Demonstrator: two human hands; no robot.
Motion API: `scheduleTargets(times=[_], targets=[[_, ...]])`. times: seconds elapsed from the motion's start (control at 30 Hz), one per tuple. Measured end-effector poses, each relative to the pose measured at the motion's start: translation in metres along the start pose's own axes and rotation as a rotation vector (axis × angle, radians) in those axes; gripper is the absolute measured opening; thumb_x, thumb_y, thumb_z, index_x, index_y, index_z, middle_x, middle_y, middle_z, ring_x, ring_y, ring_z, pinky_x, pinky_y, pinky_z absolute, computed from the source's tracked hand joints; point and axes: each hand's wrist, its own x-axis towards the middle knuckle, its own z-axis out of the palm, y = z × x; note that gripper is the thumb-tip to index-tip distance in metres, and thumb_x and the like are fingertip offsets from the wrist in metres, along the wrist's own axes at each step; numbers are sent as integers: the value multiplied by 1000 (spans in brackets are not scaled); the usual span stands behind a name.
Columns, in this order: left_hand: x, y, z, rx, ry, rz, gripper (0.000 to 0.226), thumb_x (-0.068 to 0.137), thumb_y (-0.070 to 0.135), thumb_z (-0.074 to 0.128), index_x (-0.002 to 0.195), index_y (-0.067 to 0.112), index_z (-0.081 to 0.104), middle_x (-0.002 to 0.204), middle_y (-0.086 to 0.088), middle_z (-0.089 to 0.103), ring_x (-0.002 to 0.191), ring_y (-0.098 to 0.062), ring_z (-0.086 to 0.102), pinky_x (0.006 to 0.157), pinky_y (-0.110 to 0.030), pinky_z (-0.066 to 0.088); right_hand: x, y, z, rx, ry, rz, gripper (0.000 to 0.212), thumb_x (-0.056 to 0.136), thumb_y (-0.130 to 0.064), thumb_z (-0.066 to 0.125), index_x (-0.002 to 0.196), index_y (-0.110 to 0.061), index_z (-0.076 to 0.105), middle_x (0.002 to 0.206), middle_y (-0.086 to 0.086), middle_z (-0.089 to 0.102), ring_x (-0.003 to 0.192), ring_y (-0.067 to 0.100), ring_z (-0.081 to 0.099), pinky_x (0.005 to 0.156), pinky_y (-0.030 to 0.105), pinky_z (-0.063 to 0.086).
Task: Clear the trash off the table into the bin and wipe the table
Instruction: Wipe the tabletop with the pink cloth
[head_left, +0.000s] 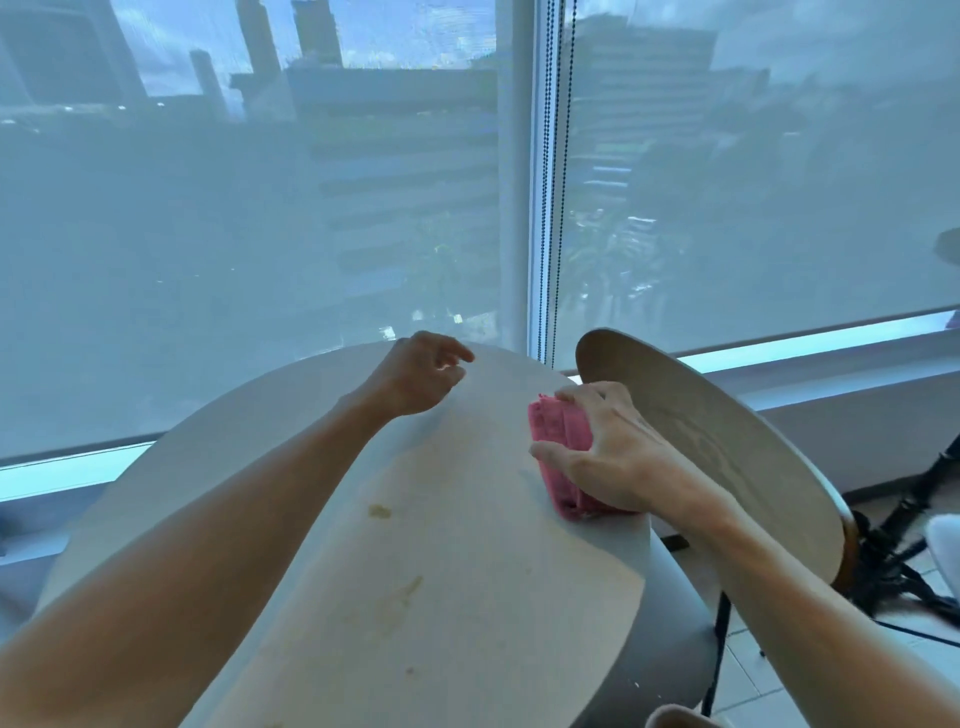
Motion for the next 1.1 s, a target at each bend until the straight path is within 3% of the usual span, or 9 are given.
scheduleTargets(times=[0.1, 0.23, 0.33, 0.4, 0.57, 0.73, 0.83, 0.97, 1.1], targets=[[-9, -34, -15, 158, 23, -87, 24, 93, 22, 58, 112, 18, 71, 118, -7, 69, 114, -22, 61, 100, -28, 42, 22, -5, 14, -183, -73, 73, 78, 88, -62, 51, 151, -27, 22, 157, 6, 14, 146, 25, 14, 120, 42, 18], [-18, -63, -27, 280, 5, -191, 31, 97, 31, 48, 118, 19, 68, 133, -6, 61, 127, -28, 51, 108, -37, 39, 51, -2, 30, -299, -14, 109, 63, 98, -41, 37, 151, -14, 20, 157, 19, 15, 145, 36, 9, 120, 45, 13], [-23, -74, -30, 306, -48, -220, 36, 98, 36, 40, 93, 17, 70, 114, -6, 69, 112, -30, 58, 97, -40, 46, 72, -1, 39, -286, 7, 89, 58, 95, -25, 35, 148, -6, 24, 151, 22, 25, 142, 39, 17, 118, 47, 16], [-24, -77, -29, 304, -60, -216, 41, 98, 36, 36, 76, 9, 58, 92, -6, 68, 96, -31, 60, 87, -39, 49, 84, -4, 43, -275, 6, 50, 53, 94, -18, 36, 144, -2, 30, 148, 22, 31, 140, 39, 21, 118, 46, 17], [-27, -72, -31, 349, -80, -200, 41, 99, 33, 33, 68, 10, 48, 83, -7, 61, 87, -29, 54, 76, -35, 42, 102, -24, 54, -202, -4, -80, 34, 93, -11, 37, 124, -3, 48, 135, 16, 46, 131, 32, 37, 113, 37, 24], [-26, -75, -34, 386, -124, -215, 54, 103, 40, 26, 86, 5, 63, 112, -14, 65, 112, -31, 53, 92, -36, 39, 82, -67, 71, -116, -106, -227, 42, 96, -9, 35, 137, -10, 47, 145, 8, 45, 136, 24, 36, 107, 28, 26], [-27, -72, -35, 364, -139, -226, 63, 103, 48, 20, 79, 8, 63, 119, -15, 65, 120, -31, 51, 97, -35, 35, 57, -94, 86, -99, -193, -384, 46, 95, -7, 36, 139, -14, 46, 146, 8, 45, 134, 23, 38, 107, 26, 23], [-27, -74, -41, 311, -169, -287, 69, 99, 58, 15, 126, 16, 63, 144, -10, 50, 136, -27, 40, 110, -37, 27, 21, -117, 104, -62, -282, -567, 49, 95, -8, 39, 142, -18, 45, 150, 2, 40, 135, 20, 37, 108, 24, 25], [-31, -77, -42, 246, -212, -290, 67, 98, 60, 15, 140, 22, 51, 151, -3, 42, 141, -23, 35, 115, -36, 23, 6, -118, 110, 65, -289, -636, 46, 95, -8, 41, 139, -17, 49, 140, 4, 54, 127, 18, 47, 106, 26, 33]])
